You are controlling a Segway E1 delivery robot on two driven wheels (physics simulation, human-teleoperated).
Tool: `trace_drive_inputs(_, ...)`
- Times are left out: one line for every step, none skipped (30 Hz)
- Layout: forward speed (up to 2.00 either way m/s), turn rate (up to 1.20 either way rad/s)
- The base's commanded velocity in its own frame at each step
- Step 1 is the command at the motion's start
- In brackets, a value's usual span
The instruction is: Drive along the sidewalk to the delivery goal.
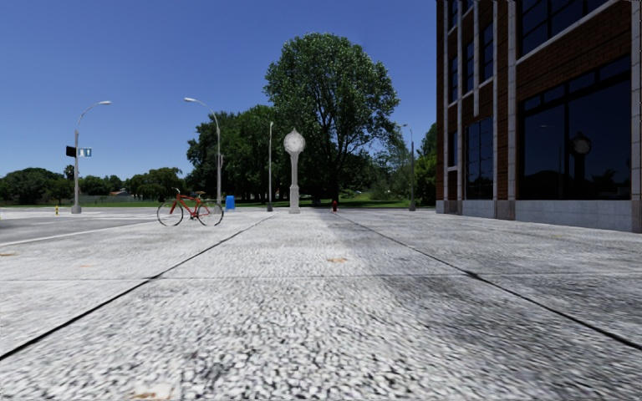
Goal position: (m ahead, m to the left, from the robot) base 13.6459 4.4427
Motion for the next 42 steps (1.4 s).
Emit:
trace_drive_inputs(2.00,0.00)
trace_drive_inputs(2.00,0.00)
trace_drive_inputs(2.00,0.00)
trace_drive_inputs(2.00,0.00)
trace_drive_inputs(2.00,0.00)
trace_drive_inputs(2.00,0.00)
trace_drive_inputs(2.00,0.00)
trace_drive_inputs(2.00,0.00)
trace_drive_inputs(2.00,0.00)
trace_drive_inputs(2.00,0.00)
trace_drive_inputs(2.00,0.00)
trace_drive_inputs(2.00,0.00)
trace_drive_inputs(2.00,0.00)
trace_drive_inputs(2.00,0.00)
trace_drive_inputs(2.00,0.00)
trace_drive_inputs(2.00,0.00)
trace_drive_inputs(2.00,0.00)
trace_drive_inputs(2.00,0.00)
trace_drive_inputs(2.00,0.00)
trace_drive_inputs(2.00,0.00)
trace_drive_inputs(2.00,0.00)
trace_drive_inputs(2.00,0.00)
trace_drive_inputs(2.00,0.00)
trace_drive_inputs(2.00,0.00)
trace_drive_inputs(2.00,0.00)
trace_drive_inputs(2.00,0.00)
trace_drive_inputs(2.00,0.00)
trace_drive_inputs(2.00,0.00)
trace_drive_inputs(2.00,0.00)
trace_drive_inputs(2.00,0.00)
trace_drive_inputs(2.00,0.00)
trace_drive_inputs(2.00,0.00)
trace_drive_inputs(2.00,0.00)
trace_drive_inputs(2.00,0.00)
trace_drive_inputs(2.00,0.00)
trace_drive_inputs(2.00,0.00)
trace_drive_inputs(2.00,0.00)
trace_drive_inputs(2.00,0.00)
trace_drive_inputs(2.00,0.00)
trace_drive_inputs(2.00,0.00)
trace_drive_inputs(2.00,0.00)
trace_drive_inputs(2.00,0.00)
